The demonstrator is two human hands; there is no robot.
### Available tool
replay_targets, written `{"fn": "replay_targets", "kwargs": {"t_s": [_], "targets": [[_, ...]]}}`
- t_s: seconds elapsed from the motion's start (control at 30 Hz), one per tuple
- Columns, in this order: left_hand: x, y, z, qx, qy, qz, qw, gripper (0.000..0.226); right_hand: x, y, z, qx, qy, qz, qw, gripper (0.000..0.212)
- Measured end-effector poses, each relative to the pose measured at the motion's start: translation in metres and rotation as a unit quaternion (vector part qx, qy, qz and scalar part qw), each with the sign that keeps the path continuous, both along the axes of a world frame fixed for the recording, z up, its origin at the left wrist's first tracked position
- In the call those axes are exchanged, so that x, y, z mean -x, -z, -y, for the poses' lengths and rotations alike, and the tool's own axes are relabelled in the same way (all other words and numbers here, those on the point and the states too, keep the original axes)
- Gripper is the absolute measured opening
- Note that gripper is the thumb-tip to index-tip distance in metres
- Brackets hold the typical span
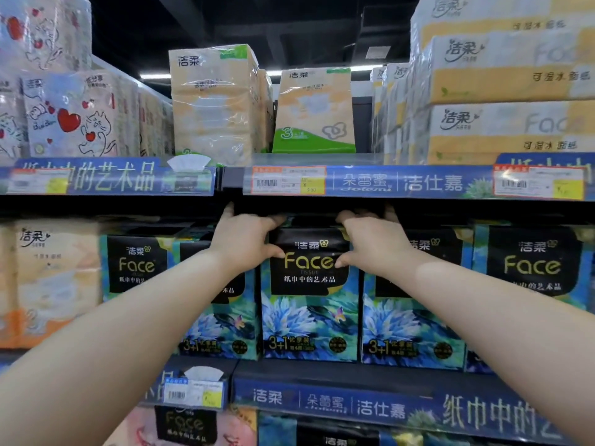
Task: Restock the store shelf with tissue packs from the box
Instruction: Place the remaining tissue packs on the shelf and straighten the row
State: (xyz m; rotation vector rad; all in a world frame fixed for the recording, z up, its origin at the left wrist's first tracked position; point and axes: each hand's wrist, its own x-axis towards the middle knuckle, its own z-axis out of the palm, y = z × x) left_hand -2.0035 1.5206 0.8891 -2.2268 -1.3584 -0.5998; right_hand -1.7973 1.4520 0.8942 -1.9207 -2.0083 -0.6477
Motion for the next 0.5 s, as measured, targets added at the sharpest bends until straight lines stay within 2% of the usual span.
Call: {"fn": "replay_targets", "kwargs": {"t_s": [0.17,0.33,0.5], "targets": [[0.003,0.003,0.009,0.006,0.004,0.003,1.0,0.071,0.001,0.004,0.005,-0.011,-0.003,-0.001,1.0,0.07],[-0.004,0.002,0.012,0.067,-0.02,0.013,0.997,0.077,-0.002,0.007,0.001,0.016,-0.014,-0.03,0.999,0.082],[-0.024,0.01,0.017,0.007,-0.01,0.012,1.0,0.097,-0.026,0.003,0.009,0.031,-0.013,-0.047,0.998,0.094]]}}
